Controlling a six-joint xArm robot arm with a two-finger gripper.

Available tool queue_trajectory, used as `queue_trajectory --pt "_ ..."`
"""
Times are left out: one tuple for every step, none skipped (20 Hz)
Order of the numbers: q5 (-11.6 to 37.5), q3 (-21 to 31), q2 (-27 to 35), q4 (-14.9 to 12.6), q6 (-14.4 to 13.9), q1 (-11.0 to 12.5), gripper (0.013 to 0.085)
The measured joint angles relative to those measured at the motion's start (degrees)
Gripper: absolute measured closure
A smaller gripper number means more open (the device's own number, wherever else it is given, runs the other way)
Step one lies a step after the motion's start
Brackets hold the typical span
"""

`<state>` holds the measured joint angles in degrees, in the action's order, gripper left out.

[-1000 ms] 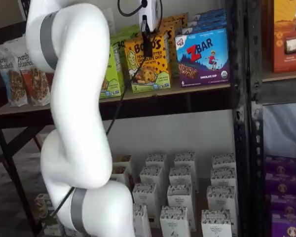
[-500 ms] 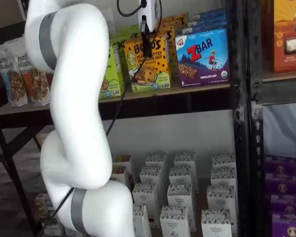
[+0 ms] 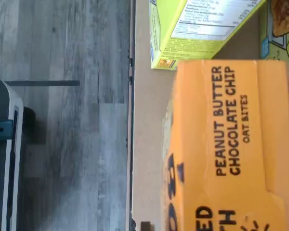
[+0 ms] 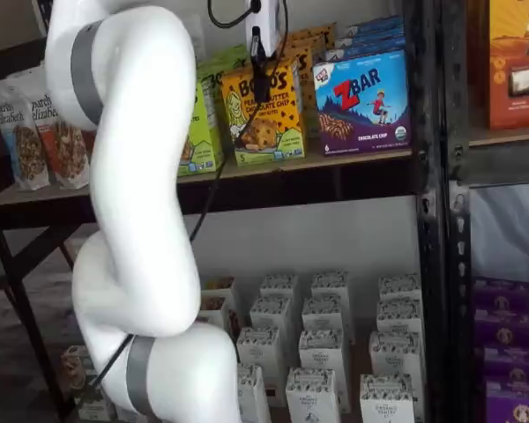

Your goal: Pick up the orange box on the top shelf, the fifth box from the left

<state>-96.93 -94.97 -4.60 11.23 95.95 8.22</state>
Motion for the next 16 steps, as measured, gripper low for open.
queue_trajectory --pt "0.1 0.1 -0.1 0.0 0.0 0.0 0.045" --pt "0.3 0.3 -0.2 0.1 0.0 0.0 0.045" --pt "0.5 0.4 -0.3 0.2 0.0 0.1 0.049" --pt "0.6 0.5 -0.4 0.3 0.0 0.1 0.049" --pt "0.7 0.5 -0.4 0.4 0.1 0.1 0.053" --pt "0.8 0.6 -0.5 0.5 0.1 0.1 0.057" --pt "0.8 0.6 -0.5 0.5 0.1 0.2 0.057" --pt "0.8 0.6 -0.5 0.6 0.1 0.2 0.061" --pt "0.8 0.6 -0.4 0.6 0.1 0.2 0.061" --pt "0.6 0.4 -0.4 0.7 0.1 0.2 0.065" --pt "0.3 0.1 -0.2 0.7 0.1 0.2 0.065" --pt "0.3 0.1 -0.2 0.6 0.1 0.2 0.065" --pt "0.5 0.3 -0.3 0.5 0.1 0.2 0.065" --pt "0.7 0.5 -0.4 0.7 0.2 0.3 0.065" --pt "0.9 0.7 -0.6 1.0 0.3 0.4 0.065" --pt "1.0 0.8 -0.8 1.3 0.3 0.6 0.065"
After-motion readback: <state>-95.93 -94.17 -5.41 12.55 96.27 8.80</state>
